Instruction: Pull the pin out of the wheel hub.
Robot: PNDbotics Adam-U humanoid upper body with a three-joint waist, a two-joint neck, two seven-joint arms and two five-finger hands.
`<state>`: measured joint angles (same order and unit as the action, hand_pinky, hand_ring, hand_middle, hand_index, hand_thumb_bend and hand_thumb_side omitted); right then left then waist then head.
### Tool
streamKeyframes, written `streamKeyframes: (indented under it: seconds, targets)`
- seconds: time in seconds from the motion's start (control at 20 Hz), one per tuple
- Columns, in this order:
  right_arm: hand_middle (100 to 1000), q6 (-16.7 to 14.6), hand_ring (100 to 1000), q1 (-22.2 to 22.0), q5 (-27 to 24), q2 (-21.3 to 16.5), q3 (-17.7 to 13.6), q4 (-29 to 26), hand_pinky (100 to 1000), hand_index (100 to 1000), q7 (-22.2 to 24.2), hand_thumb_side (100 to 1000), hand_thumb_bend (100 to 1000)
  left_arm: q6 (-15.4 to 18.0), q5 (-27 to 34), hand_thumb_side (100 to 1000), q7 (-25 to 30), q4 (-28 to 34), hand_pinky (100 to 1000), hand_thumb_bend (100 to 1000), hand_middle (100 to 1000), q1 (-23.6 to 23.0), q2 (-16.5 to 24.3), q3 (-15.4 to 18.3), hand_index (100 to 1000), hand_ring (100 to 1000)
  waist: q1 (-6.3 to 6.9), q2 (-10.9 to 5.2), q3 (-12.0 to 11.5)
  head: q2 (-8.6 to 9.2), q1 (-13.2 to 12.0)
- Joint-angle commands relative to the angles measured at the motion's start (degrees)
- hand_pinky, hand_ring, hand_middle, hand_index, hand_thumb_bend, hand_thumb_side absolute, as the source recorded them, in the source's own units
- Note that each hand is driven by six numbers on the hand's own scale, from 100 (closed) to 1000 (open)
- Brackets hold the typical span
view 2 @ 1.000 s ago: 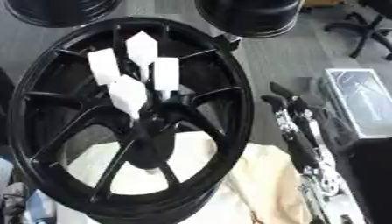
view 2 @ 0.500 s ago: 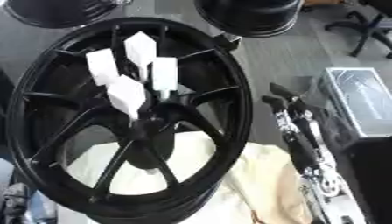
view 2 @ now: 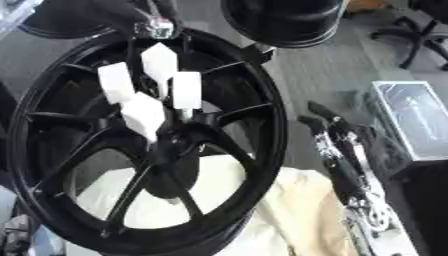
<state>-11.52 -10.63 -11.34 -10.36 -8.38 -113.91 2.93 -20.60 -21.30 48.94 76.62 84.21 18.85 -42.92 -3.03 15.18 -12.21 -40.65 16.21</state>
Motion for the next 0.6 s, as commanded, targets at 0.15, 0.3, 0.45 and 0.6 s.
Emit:
streamKeyframes:
  seconds: [0.15,0.3,0.45,0.6]
  targets:
    - [898,0.17,845,0.01,0.58,-1.06,0.21,-0.68,1000,817,0.20,539,100,-2.36,-3.82,643,3.03,0.62,818,428,841,1.31,1.39,-0.98,870,848,0.05,-1.23,-0.06,0.51,-0.42]
    - [897,0.47,844,0.03,0.99,-0.99,0.33,-0.68,1000,817,0.34,540,100,-0.19,-8.72,607,3.03,-1.29,810,482,814,1.20,1.09,-0.46,850,828,0.12,-1.17,-0.05,0.37,-0.61]
    - [896,0.67,843,0.08,1.31,-0.88,0.39,-0.68,1000,817,0.37,541,100,1.79,-12.81,602,3.03,-3.76,812,502,807,1.00,0.59,0.69,846,825,0.20,-1.13,0.04,0.26,-0.76]
    - [896,0.83,843,0.17,1.47,-0.87,0.43,-0.68,1000,818,0.37,542,100,3.20,-15.59,607,3.03,-6.45,805,505,798,0.77,0.01,1.94,841,815,0.30,-1.06,0.13,0.17,-1.04]
